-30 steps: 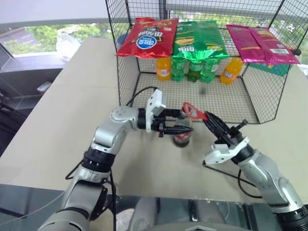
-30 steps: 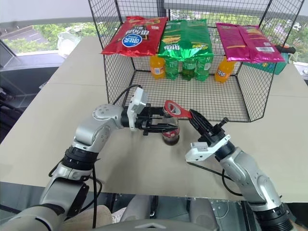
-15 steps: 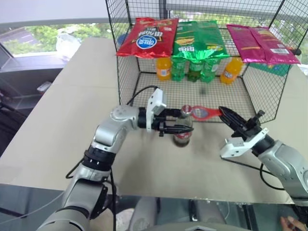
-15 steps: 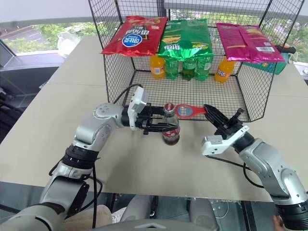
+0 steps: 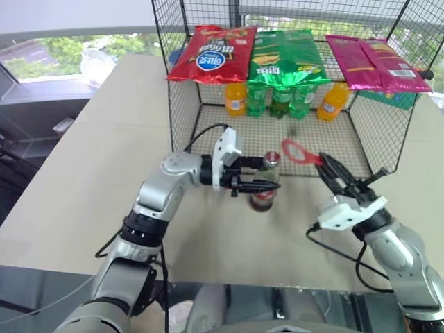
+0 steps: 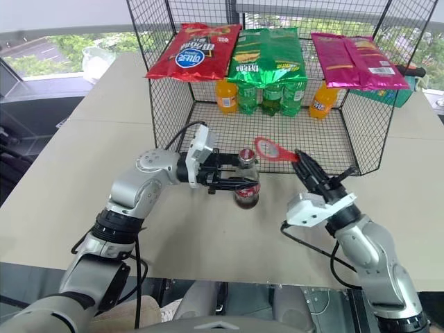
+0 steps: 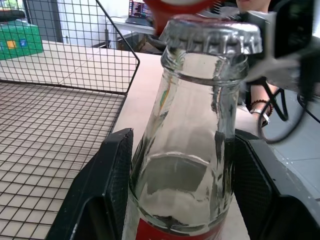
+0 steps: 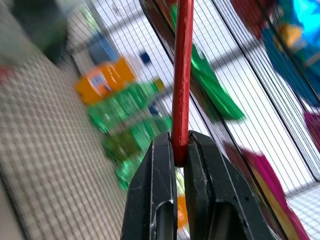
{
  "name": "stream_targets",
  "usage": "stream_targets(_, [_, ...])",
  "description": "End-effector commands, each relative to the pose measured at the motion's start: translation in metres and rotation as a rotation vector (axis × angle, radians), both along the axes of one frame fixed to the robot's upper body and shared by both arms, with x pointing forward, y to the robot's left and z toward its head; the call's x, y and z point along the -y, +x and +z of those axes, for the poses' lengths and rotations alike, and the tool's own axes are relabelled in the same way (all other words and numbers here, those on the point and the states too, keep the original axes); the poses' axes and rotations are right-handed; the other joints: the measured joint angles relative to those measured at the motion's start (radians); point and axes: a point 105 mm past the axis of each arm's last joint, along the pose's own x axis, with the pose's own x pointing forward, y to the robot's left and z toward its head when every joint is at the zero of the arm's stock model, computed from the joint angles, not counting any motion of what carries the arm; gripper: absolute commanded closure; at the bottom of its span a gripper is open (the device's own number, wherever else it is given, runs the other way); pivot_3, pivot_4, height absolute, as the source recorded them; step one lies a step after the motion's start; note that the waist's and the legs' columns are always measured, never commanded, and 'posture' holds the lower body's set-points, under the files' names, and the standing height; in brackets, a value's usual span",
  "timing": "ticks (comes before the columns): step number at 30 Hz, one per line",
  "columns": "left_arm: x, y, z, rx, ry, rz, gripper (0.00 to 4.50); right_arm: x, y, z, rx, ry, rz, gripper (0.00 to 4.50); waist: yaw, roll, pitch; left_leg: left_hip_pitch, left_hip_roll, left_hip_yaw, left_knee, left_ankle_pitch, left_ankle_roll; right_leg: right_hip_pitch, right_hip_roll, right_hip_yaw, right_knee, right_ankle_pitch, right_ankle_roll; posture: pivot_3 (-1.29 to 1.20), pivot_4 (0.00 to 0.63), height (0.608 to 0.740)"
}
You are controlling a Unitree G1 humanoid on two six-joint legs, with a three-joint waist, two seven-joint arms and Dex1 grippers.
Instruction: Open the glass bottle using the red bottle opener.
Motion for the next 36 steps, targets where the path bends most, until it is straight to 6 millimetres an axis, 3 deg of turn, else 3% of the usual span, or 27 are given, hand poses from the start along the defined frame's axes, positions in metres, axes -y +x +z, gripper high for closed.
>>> stream_targets(1, [0.002, 0.0, 0.007, 0.033, -0.009, -0.002, 2.27, -0.02, -0.006, 0.0, 0.028, -0.027, 0.079, 4.5, 0.0, 0.0, 0.0, 0.0, 0.0, 0.0, 0.0, 0.0, 0.0, 0.0, 0.0, 0.0, 0.0, 0.0, 0.0, 0.0, 0.15, 0.74])
stream_targets(10, [0.002, 0.0, 0.007, 0.033, -0.006, -0.001, 2.27, -0.037, -0.002, -0.029, -0.039, -0.042, 0.12, 4.5, 0.001, 0.0, 0.0, 0.0, 0.0, 0.0, 0.0, 0.0, 0.0, 0.0, 0.0, 0.0, 0.0, 0.0, 0.0, 0.0, 0.15, 0.74])
stream_targets(15, [0.001, -0.001, 0.007, 0.033, -0.005, -0.001, 2.27, -0.034, 0.005, -0.035, -0.039, -0.079, 0.07, 4.5, 0.001, 0.0, 0.0, 0.0, 0.0, 0.0, 0.0, 0.0, 0.0, 0.0, 0.0, 0.0, 0.0, 0.0, 0.0, 0.0, 0.15, 0.74])
stream_targets(20, [0.001, -0.001, 0.007, 0.032, -0.001, -0.001, 2.27, -0.024, 0.009, -0.026, 0.036, -0.154, 0.019, 4.5, 0.001, 0.0, 0.0, 0.001, 0.0, 0.0, 0.0, 0.0, 0.0, 0.0, 0.0, 0.0, 0.0, 0.0, 0.0, 0.0, 0.15, 0.74])
stream_targets(30, [0.001, -0.001, 0.006, 0.029, 0.0, 0.001, 2.27, -0.022, 0.007, -0.017, 0.113, -0.286, 0.017, 4.5, 0.001, 0.0, 0.0, 0.001, 0.0, 0.0, 0.0, 0.0, 0.0, 0.0, 0.0, 0.0, 0.0, 0.0, 0.0, 0.0, 0.15, 0.74])
stream_targets(36, [0.0, 0.001, 0.004, 0.025, 0.012, 0.004, 2.27, -0.008, 0.009, -0.002, 0.142, -0.368, -0.005, 4.5, 0.001, 0.0, 0.0, 0.001, 0.0, 0.0, 0.0, 0.0, 0.0, 0.0, 0.0, 0.0, 0.0, 0.0, 0.0, 0.0, 0.15, 0.74])
